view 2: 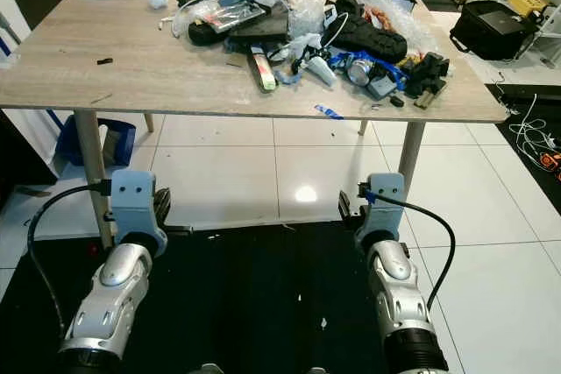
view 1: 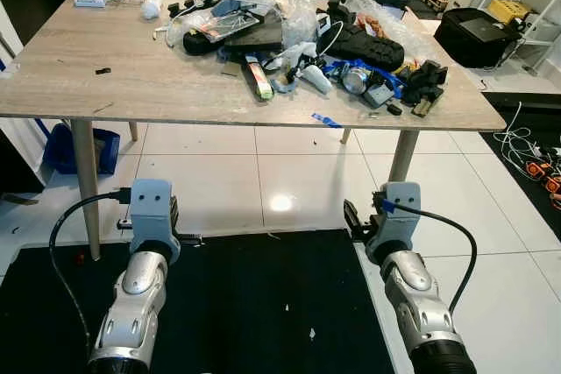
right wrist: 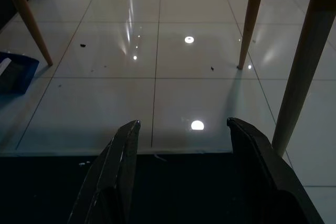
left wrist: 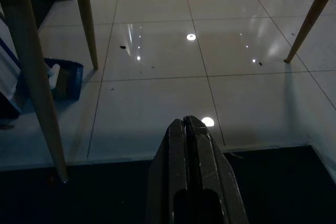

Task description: Picking trash to rubbish bin

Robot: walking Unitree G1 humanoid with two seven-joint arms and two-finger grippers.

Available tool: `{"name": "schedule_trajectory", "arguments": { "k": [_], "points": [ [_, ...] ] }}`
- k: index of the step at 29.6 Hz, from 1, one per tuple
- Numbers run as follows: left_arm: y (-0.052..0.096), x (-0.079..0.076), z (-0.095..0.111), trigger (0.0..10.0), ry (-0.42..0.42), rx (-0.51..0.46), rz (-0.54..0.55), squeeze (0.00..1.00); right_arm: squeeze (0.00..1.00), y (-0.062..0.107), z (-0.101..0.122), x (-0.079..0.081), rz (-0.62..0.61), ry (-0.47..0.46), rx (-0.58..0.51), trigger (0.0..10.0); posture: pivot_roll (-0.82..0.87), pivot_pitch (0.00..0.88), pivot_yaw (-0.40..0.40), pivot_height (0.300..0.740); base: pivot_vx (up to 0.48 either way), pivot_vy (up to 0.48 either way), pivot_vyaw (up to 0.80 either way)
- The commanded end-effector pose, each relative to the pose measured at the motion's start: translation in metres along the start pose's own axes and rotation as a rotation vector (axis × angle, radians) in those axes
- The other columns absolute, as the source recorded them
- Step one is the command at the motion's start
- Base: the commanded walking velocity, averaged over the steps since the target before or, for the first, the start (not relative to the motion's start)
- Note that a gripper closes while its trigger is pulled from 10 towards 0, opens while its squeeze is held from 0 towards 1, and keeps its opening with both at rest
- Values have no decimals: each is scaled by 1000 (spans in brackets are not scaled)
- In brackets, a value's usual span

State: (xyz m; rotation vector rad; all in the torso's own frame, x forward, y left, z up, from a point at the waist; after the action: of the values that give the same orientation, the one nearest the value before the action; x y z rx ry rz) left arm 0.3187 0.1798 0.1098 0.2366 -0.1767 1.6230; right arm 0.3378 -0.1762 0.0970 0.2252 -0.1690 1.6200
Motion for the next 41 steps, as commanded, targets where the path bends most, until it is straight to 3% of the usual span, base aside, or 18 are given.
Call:
{"name": "schedule_trajectory", "arguments": {
  "k": [1, 5, 13, 15, 17, 41],
  "points": [
    [2, -2, -5, 10000, -27, 8, -7, 0, 0, 3, -3, -4, -14, 11, 4, 10000, 4, 153, -56, 740, 0, 0, 0],
    [2, 0, -2, 10000, -5, -16, -2, 0, 0, 2, -1, -6, -19, 9, 1, 10000, 1, 131, -54, 740, 0, 0, 0],
    [-2, -1, 6, 10000, -48, -50, -5, 0, 0, -4, 16, -5, 14, 54, -52, 10000, -3, 117, -59, 740, 0, 0, 0],
    [-1, -3, 7, 10000, -66, -56, -12, 0, 0, -4, 16, -4, 20, 48, -58, 10000, -2, 120, -58, 740, 0, 0, 0],
    [1, 0, 8, 10000, 1, -55, 14, 0, 0, -4, 17, -2, 28, 39, -62, 10000, 0, 116, -58, 740, 0, 0, 0],
    [3, -1, 10, 10000, -38, -86, -13, 0, 0, -8, 33, 11, 86, 20, -112, 10000, -5, 116, -61, 740, 61, 0, 0]
  ]
}}
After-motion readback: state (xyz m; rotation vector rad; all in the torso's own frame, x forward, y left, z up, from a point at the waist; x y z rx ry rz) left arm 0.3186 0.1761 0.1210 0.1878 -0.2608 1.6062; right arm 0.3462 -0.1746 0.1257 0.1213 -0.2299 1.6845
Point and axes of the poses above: a point about 5 cm out from each wrist's last joint towards the gripper, its own y axis pointing back from the gripper into the wrist, its own z axis along the axis of the wrist's last joint, x = y × z, the point moved 2 cm from there along -y, pointing out of the wrist towards the gripper, and after that the axes turned 12 degrees about -y, right-handed, at the moved point
